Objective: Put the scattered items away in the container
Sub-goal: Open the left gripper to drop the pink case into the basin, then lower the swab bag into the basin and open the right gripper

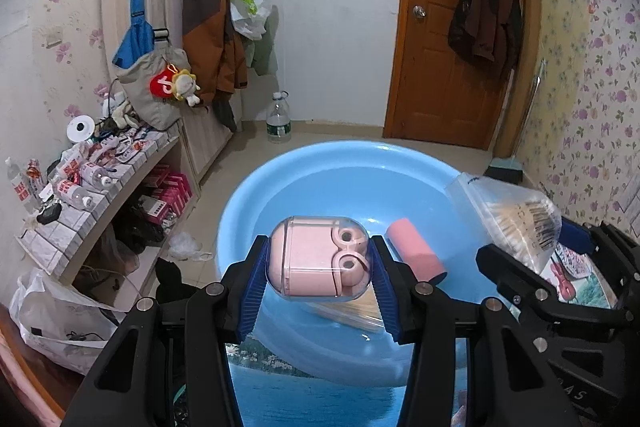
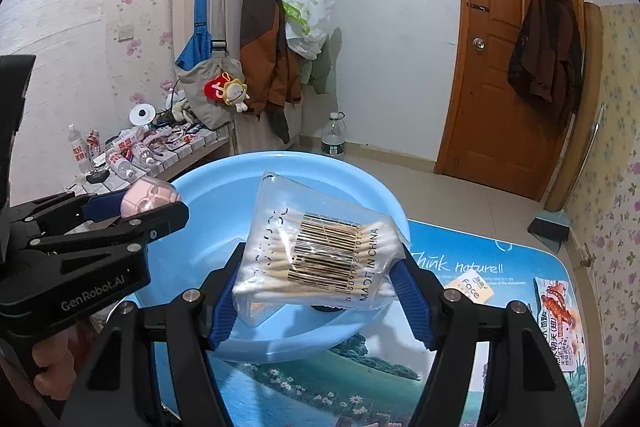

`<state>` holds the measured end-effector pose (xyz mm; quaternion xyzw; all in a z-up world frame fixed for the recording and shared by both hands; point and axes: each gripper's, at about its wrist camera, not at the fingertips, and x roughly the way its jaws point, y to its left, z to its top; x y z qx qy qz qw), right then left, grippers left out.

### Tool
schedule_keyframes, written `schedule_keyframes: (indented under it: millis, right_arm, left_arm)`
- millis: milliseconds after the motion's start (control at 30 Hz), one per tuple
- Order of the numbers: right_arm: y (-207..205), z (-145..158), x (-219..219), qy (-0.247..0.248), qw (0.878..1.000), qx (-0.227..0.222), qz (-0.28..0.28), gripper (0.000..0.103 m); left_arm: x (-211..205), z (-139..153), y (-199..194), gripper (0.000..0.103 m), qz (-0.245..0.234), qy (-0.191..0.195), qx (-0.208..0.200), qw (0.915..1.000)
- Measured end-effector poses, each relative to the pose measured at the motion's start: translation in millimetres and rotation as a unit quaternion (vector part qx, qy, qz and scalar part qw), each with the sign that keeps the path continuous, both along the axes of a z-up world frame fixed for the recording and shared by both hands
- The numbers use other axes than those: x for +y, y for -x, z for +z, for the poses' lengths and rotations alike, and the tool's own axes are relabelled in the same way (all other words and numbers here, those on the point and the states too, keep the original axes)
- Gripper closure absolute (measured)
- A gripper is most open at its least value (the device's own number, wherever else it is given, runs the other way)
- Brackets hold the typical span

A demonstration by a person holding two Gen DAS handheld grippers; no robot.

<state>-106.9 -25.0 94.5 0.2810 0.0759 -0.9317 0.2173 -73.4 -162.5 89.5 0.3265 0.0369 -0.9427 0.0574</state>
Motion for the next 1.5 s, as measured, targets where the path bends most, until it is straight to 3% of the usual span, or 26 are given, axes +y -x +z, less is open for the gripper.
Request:
schedule_keyframes:
  millis: [67, 100, 133, 267, 633, 933, 1100, 1500]
  right_arm:
    - [1.0, -1.9, 0.2, -0.001, 1.000, -0.001, -0.001, 0.033]
    - [2.0, -2.8, 0.2, -0.002, 1.000, -0.002, -0.002, 0.033]
    - [2.6, -3.6, 0.6, -0.003, 1.000, -0.002, -0.003, 0.033]
    - [5.5, -6.9, 2.0, -0.005, 1.000, -0.005, -0.006, 0.033]
    - [4.9, -12.4, 4.6, -0.008, 1.000, -0.008, -0.013, 0.033]
    - [2.9, -12.0, 1.0, -0.010, 1.000, -0.006, -0.011, 0.033]
    - [0.5, -9.4, 3.1, -0.008, 1.000, -0.006, -0.010, 0.033]
    - [-5.1, -5.2, 4.7, -0.006, 1.000, -0.006, -0.009, 0.033]
  left_arm:
    - [1.3, -3.2, 3.2, 0.054, -0.004, 0.000, -0.008, 1.0000]
    - [1.6, -4.3, 3.8, 0.050, -0.004, 0.001, -0.009, 1.0000]
    - [1.5, -4.8, 3.1, 0.038, -0.004, 0.002, -0.006, 1.0000]
    - [0.3, -3.7, 2.1, 0.023, -0.008, 0.006, 0.002, 1.0000]
    - [-7.2, -8.9, 0.8, 0.003, 0.009, 0.017, -0.013, 0.9997]
    - [-10.0, -9.5, 0.1, 0.000, 0.011, 0.023, -0.029, 0.9992]
    - [-20.1, -10.7, -0.1, 0.000, 0.012, -0.014, -0.038, 0.9991]
    - [-11.8, -9.7, -1.3, 0.000, 0.021, 0.014, -0.040, 0.9989]
